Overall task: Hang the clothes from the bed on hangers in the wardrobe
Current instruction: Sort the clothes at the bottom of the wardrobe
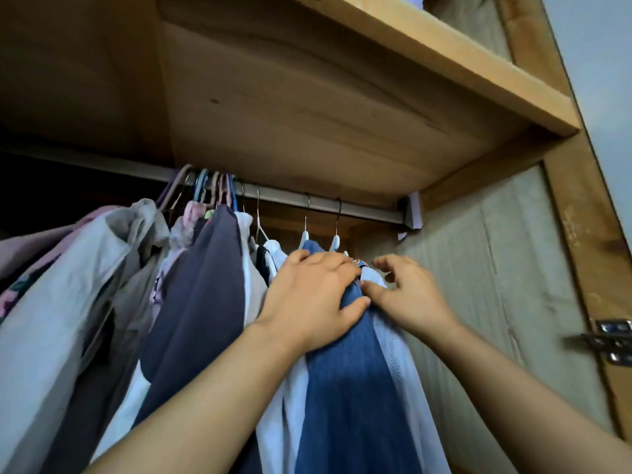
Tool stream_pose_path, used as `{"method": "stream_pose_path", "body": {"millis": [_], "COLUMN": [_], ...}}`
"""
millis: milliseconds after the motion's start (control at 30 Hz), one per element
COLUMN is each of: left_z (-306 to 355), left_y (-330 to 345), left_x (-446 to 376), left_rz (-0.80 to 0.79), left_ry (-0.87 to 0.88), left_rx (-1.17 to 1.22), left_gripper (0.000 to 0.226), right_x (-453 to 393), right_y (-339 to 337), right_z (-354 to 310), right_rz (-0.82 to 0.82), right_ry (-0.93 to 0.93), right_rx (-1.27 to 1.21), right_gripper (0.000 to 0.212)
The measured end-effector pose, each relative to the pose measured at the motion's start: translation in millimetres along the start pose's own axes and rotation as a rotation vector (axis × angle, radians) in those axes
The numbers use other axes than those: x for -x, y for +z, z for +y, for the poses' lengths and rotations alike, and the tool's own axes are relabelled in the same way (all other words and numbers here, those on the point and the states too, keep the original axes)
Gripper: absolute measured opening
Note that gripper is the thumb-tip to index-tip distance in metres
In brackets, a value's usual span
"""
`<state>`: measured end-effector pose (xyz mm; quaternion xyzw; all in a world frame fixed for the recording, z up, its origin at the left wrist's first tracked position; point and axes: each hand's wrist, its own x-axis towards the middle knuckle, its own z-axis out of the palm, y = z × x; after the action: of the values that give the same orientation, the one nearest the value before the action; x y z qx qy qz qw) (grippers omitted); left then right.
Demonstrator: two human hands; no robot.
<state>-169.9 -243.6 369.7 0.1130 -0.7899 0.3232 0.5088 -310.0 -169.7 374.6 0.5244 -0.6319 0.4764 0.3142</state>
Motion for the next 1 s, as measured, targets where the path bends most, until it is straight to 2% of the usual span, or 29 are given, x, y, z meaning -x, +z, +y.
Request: {"method": "stream_pose_path", "body": {"millis": [200,333,433,500,600,800,1000], "left_z": [-8.3,-14.0,-16.2,-17.4,-18.4,-17.5,-7.1], "left_y": [11.4,19.8,25.9,28.9,34.1,41.6,44.8], "left_x": [10.3,17.9,22.9,25.4,28.2,28.1,19.4], "left_rz": [0.099,0.132,0.197,0.222,0.243,0.270,0.251], "left_ry": [-0.031,-0.032,-0.012,-0.005,0.007,0.018,0.011], "left_rx": [-0.145,-0.213,-0.232,-0.234,-0.242,-0.221,-0.130], "left_gripper": [0.037,0.032,0.031,0.029,0.028,0.028,0.029], "right_x": [-27.0,-38.5,-36.7,-32.9,-30.3,-34.9,-15.0], "right_y": [24.5,34.3,35.7,36.9,40.4,23.8,-18.4], "right_z": [23.9,37.7,40.7,41.8,49.1,67.8,69.7], "right_rz": [-0.077,-0.130,-0.059,-0.010,0.032,0.190,0.257], "right_ry": [0.060,0.172,0.146,0.107,0.092,0.089,0.037], "right_rx": [-0.092,0.052,0.306,0.347,0.314,0.091,0.165], "right_gripper": [0.037,0.025,0.023,0.015,0.012,0.024,0.027]}}
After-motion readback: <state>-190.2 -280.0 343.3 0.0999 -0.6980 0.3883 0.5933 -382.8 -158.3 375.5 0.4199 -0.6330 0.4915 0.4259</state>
